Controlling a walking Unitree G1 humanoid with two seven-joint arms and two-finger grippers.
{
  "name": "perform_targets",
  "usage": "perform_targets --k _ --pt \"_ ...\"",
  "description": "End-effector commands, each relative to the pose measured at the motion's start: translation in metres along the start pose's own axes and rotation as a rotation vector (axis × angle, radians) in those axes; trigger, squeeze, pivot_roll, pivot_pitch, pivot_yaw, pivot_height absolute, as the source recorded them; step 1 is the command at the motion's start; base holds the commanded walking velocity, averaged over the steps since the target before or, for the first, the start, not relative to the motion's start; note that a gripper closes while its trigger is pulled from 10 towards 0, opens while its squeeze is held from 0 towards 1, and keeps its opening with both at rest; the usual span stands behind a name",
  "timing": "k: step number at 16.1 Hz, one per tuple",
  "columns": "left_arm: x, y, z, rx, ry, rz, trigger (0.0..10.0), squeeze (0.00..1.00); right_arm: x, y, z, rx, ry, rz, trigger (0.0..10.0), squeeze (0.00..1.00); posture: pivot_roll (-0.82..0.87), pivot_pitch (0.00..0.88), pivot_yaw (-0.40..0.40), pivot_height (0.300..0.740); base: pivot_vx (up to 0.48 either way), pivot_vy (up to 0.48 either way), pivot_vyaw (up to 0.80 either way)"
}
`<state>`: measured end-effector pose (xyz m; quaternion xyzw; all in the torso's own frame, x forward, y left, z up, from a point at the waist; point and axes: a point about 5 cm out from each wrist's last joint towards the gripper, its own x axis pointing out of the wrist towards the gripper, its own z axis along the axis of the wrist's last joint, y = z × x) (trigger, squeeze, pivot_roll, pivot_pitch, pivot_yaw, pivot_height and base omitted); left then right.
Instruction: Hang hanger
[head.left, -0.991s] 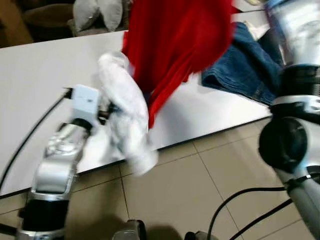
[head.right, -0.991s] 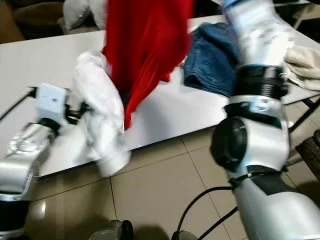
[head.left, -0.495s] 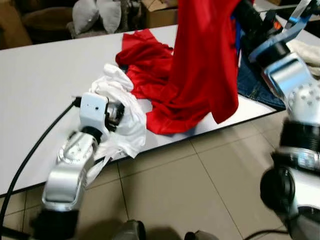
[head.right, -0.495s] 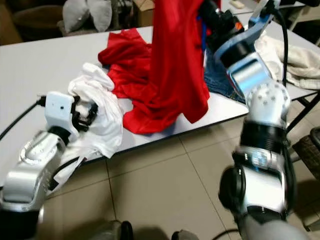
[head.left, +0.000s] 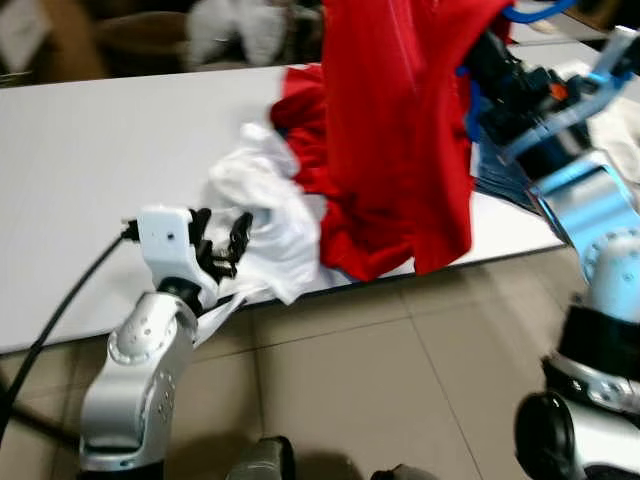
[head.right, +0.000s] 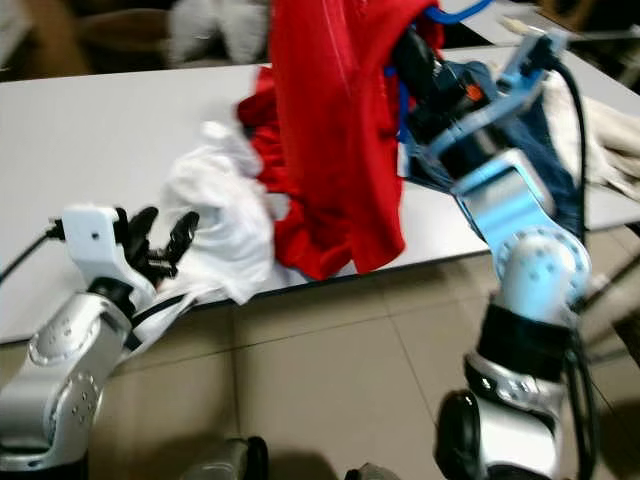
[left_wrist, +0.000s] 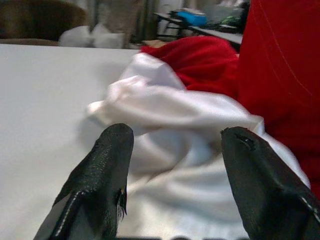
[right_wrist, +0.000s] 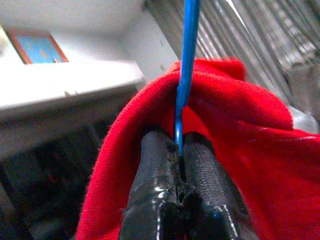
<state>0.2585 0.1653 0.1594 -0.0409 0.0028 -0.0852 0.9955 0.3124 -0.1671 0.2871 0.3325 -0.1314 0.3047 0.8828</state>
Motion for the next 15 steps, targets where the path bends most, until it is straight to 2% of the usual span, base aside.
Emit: perform_targets --k 1,4,5,7,9,11,14,15 --pt "-0.001 -0.001 0.007 0.037 -0.03 0.006 10.0 0.0 -0.003 -0.002 -0.006 -0.043 0.024 -0.042 10.0 0.0 -0.07 0.051 0.023 0.74 0.0 0.0 0.0" --pt "-0.001 -0.005 0.017 0.026 -0.066 0.025 10.0 0.0 -0.012 -0.009 -0.015 -0.066 0.032 -0.144 10.0 0.0 -0.07 0.059 0.009 0.74 0.0 -0.391 0.0" --pt "-0.002 -0.007 0.017 0.021 -0.068 0.031 10.0 0.0 -0.014 -0.01 -0.017 -0.118 0.043 -0.173 10.0 0.0 -0.07 0.062 0.005 0.74 0.0 -0.469 0.0" --pt "-0.003 -0.009 0.014 0.012 -0.063 0.045 10.0 0.0 -0.018 -0.012 -0.019 -0.139 0.038 -0.214 10.0 0.0 -0.07 0.07 -0.001 0.74 0.0 -0.467 0.0" --pt "-0.005 -0.011 0.012 0.009 -0.056 0.046 10.0 0.0 -0.018 -0.012 -0.019 -0.151 0.051 -0.218 10.0 0.0 -0.07 0.073 -0.005 0.74 0.0 -0.472 0.0" --pt "-0.007 -0.011 0.01 -0.002 -0.047 0.058 10.0 0.0 -0.02 -0.013 -0.02 -0.2 0.081 -0.242 10.0 0.0 -0.07 0.081 -0.015 0.74 0.0 -0.48 0.0" --pt "-0.011 -0.012 0.009 -0.004 -0.041 0.07 10.0 0.0 -0.022 -0.01 -0.025 -0.167 0.101 -0.211 10.0 0.0 -0.06 0.093 -0.027 0.74 0.0 -0.476 0.0" --pt "-0.012 -0.012 0.009 -0.001 -0.038 0.073 10.0 0.0 -0.021 -0.01 -0.026 -0.186 0.099 -0.207 10.0 0.0 -0.05 0.092 -0.027 0.74 0.0 -0.469 0.0"
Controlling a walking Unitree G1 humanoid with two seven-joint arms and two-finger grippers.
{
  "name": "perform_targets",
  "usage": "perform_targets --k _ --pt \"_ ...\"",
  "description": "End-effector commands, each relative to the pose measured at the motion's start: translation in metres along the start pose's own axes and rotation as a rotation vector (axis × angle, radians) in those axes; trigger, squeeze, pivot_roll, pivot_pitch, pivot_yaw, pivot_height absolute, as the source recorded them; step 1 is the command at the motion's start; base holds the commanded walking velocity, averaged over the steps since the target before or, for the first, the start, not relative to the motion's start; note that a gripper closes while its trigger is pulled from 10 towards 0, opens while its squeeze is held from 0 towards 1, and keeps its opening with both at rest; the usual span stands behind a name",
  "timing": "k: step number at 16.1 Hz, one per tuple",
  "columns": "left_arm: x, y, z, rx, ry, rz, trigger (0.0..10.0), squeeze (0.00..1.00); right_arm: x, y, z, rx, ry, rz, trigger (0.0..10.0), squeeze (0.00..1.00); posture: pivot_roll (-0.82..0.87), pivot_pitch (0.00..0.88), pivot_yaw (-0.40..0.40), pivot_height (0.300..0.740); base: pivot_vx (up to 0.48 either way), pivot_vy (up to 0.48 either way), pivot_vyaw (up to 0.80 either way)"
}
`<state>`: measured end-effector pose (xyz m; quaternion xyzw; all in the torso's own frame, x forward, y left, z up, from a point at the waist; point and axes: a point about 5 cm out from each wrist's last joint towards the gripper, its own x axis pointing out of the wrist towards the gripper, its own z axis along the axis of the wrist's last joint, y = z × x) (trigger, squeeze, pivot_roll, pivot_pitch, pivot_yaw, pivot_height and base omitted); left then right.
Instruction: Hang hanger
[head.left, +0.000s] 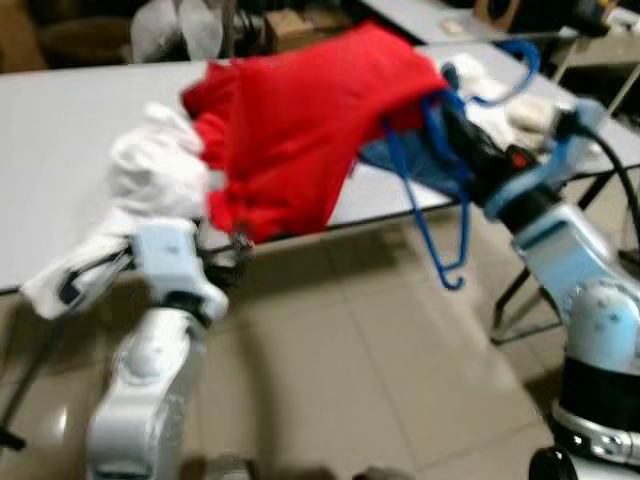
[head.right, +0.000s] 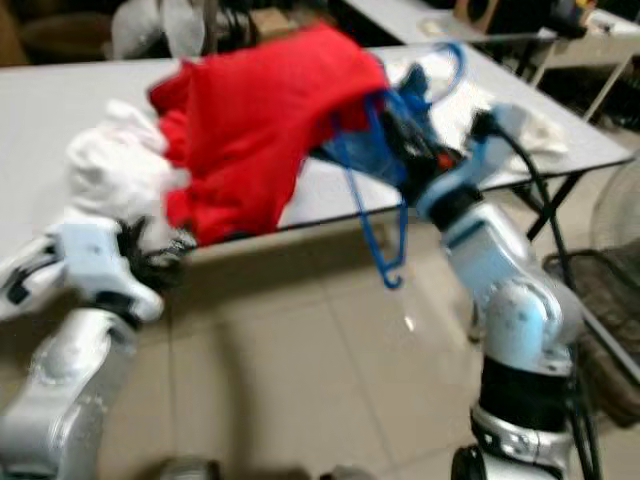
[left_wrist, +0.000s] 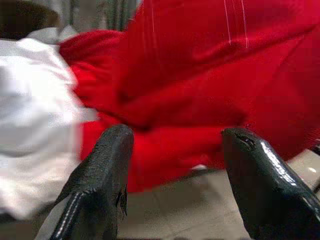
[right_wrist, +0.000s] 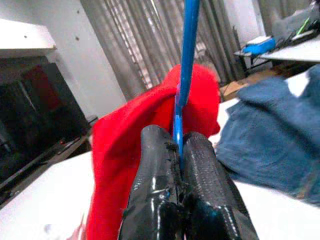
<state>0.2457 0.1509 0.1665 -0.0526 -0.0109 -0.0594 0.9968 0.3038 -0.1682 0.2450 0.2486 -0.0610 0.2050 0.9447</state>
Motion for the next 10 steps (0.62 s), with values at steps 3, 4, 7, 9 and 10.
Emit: perform_targets --k 3,4,7,9,10 --pt "-0.003 0.006 0.006 0.032 -0.008 0.022 10.0 0.0 0.001 0.009 0.003 -0.017 -0.03 0.037 10.0 0.0 -0.04 0.111 -0.027 0.74 0.0 -0.472 0.0" --pt "-0.004 0.007 0.005 0.042 0.002 0.021 10.0 0.0 0.0 0.01 0.0 -0.034 -0.017 0.036 10.0 0.0 -0.05 0.116 -0.018 0.74 0.0 -0.465 0.0" --pt "-0.004 0.008 0.001 0.012 0.026 0.024 10.0 0.0 -0.002 0.008 0.0 -0.058 -0.013 0.008 10.0 0.0 -0.06 0.117 -0.004 0.74 0.0 -0.143 0.2" --pt "-0.002 0.003 -0.003 0.014 0.037 -0.016 10.0 0.0 -0.009 0.003 0.002 -0.083 -0.01 -0.006 10.0 0.0 -0.07 0.11 0.012 0.74 0.0 0.0 0.77" --pt "0.0 0.001 -0.003 0.011 0.038 -0.025 10.0 0.0 -0.014 0.001 -0.002 -0.145 0.053 -0.001 10.0 0.0 -0.07 0.109 0.019 0.74 0.0 0.0 0.77"
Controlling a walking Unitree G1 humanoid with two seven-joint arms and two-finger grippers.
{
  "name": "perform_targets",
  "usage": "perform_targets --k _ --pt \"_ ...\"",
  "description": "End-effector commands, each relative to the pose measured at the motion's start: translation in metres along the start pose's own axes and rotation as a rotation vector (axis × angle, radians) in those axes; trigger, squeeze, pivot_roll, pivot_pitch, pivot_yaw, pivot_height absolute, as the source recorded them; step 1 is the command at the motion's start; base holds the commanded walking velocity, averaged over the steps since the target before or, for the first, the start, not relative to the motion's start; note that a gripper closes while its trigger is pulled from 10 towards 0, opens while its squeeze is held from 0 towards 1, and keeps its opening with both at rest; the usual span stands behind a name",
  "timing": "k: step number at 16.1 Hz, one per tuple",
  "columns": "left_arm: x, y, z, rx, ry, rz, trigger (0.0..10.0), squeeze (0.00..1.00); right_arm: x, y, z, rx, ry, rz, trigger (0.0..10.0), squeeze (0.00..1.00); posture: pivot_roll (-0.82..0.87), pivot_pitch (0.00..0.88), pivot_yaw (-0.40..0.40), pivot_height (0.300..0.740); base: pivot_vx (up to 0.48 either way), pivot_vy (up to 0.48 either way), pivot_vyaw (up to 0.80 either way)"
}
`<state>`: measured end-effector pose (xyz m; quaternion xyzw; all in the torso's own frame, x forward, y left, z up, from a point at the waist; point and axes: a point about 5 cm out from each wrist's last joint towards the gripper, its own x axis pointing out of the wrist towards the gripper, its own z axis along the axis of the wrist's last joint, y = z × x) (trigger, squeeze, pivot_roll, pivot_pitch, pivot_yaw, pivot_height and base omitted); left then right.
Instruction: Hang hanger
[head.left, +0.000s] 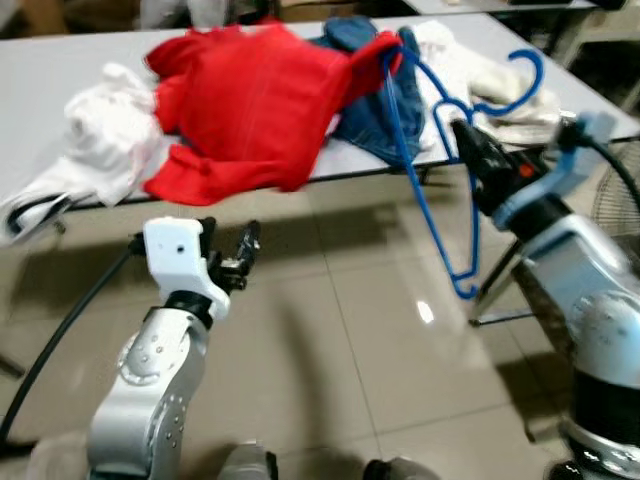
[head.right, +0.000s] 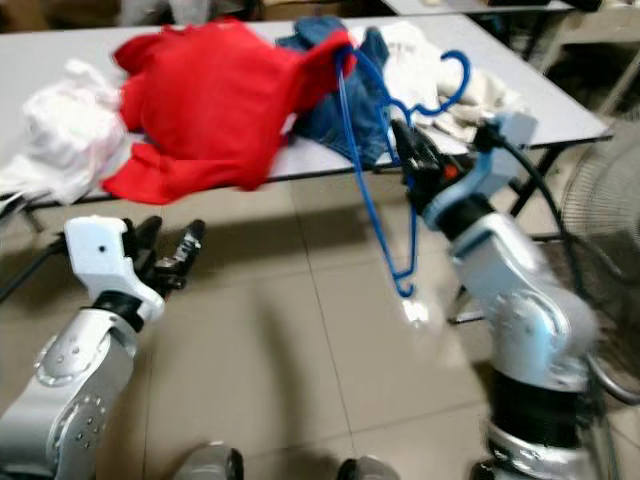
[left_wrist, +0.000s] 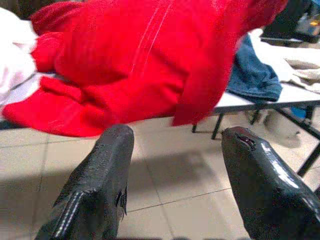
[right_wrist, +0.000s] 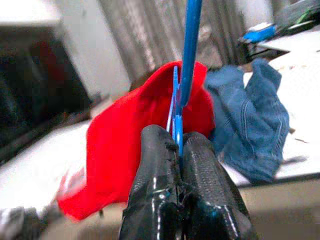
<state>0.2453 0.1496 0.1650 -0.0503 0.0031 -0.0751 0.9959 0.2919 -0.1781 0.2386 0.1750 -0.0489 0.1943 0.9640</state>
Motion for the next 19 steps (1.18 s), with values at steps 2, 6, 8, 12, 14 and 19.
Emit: perform_targets --k 2,6,8,12,14,19 --pt "0.001 0.001 -0.001 0.008 0.011 -0.002 10.0 0.0 -0.004 0.005 -0.008 -0.067 0.085 0.045 10.0 0.0 -0.07 0.11 0.019 0.74 0.0 0.0 0.77" --pt "-0.008 0.002 -0.009 0.048 0.057 -0.013 10.0 0.0 -0.012 0.018 -0.021 -0.047 0.163 0.171 10.0 0.0 -0.04 0.114 0.012 0.74 0.0 0.0 0.8" --pt "-0.013 0.006 -0.012 0.054 0.062 0.006 10.0 0.0 -0.01 0.024 -0.038 -0.032 0.222 0.215 10.0 0.0 -0.03 0.105 0.004 0.74 0.0 0.0 0.8" --pt "-0.012 0.003 -0.016 0.05 0.074 -0.019 10.0 0.0 -0.014 0.023 -0.039 -0.078 0.196 0.18 10.0 0.0 -0.06 0.115 0.02 0.74 0.0 0.0 0.6" --pt "-0.013 0.002 -0.019 0.047 0.08 -0.01 10.0 0.0 -0.015 0.013 -0.041 -0.125 0.199 0.087 10.0 0.0 -0.06 0.11 0.005 0.74 0.0 0.0 0.0" --pt "-0.015 -0.007 -0.026 0.051 0.038 -0.022 10.0 0.0 -0.029 0.012 -0.075 -0.126 0.217 -0.054 10.0 0.0 -0.09 0.057 -0.032 0.74 0.0 0.0 -0.16"
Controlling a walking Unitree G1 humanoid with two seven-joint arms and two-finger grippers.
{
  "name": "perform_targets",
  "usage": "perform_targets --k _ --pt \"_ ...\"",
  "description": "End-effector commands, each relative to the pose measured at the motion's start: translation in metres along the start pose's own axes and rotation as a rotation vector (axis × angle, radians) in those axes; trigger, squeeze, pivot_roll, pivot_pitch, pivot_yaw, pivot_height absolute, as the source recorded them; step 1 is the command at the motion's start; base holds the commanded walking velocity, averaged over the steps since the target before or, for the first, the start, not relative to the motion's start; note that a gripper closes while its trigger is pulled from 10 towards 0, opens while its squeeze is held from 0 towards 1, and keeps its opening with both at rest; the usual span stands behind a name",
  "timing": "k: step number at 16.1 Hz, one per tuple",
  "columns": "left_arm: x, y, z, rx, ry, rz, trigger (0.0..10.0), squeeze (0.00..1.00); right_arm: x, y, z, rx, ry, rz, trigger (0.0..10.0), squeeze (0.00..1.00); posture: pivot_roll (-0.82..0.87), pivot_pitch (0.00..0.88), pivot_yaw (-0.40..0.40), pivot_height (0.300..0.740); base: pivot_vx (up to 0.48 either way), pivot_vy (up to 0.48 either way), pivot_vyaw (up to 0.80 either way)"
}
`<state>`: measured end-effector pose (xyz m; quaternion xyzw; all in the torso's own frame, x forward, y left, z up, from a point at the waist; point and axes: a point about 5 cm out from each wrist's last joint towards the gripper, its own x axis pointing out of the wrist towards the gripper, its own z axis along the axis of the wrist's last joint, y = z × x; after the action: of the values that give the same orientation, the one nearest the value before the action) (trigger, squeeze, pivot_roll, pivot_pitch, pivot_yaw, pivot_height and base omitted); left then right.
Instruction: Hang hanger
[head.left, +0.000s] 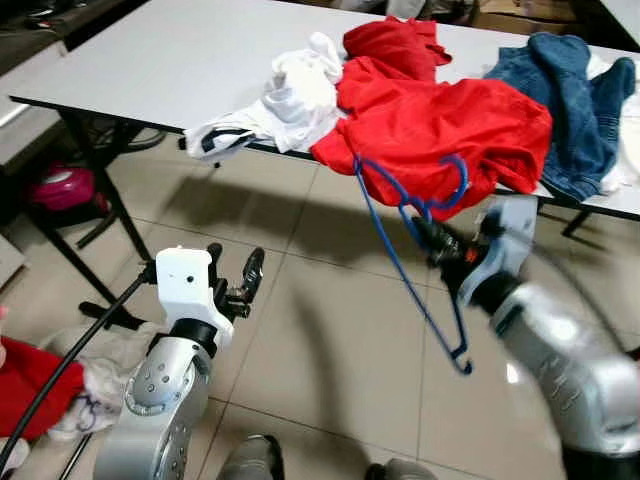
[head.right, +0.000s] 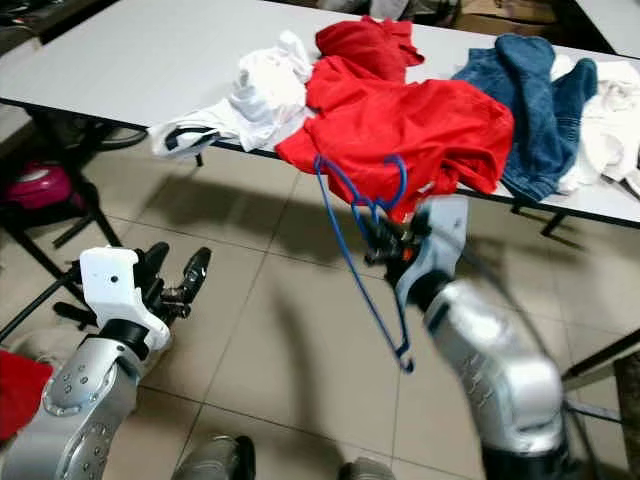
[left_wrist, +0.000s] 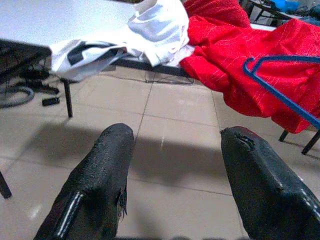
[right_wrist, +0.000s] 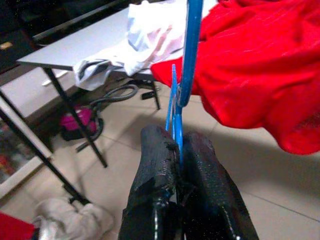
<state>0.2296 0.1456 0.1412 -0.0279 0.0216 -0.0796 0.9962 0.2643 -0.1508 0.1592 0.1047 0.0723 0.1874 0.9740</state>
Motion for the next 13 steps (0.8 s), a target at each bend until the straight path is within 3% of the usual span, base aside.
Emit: perform_targets --k 1,5,11,13 --pt "0.001 -0.005 -0.002 0.033 0.002 -0.024 10.0 0.0 -0.004 0.002 0.006 -0.039 -0.05 -0.018 10.0 0.0 -0.09 0.037 -0.036 0.74 0.0 0.0 -0.8" --pt "0.003 -0.007 -0.001 0.023 -0.03 -0.03 10.0 0.0 -0.004 -0.003 0.002 -0.038 -0.078 -0.07 10.0 0.0 -0.08 0.0 -0.022 0.74 0.0 0.0 -0.8" --pt "0.007 -0.006 -0.006 0.02 -0.034 -0.028 10.0 0.0 -0.009 -0.017 -0.006 -0.037 -0.061 -0.153 10.0 0.0 -0.09 0.0 -0.02 0.74 0.0 0.439 -0.8" --pt "0.008 -0.003 -0.007 -0.003 -0.037 -0.004 10.0 0.0 -0.014 -0.024 -0.011 -0.035 -0.049 -0.21 10.0 0.0 -0.1 0.0 -0.009 0.74 0.0 0.0 -0.71"
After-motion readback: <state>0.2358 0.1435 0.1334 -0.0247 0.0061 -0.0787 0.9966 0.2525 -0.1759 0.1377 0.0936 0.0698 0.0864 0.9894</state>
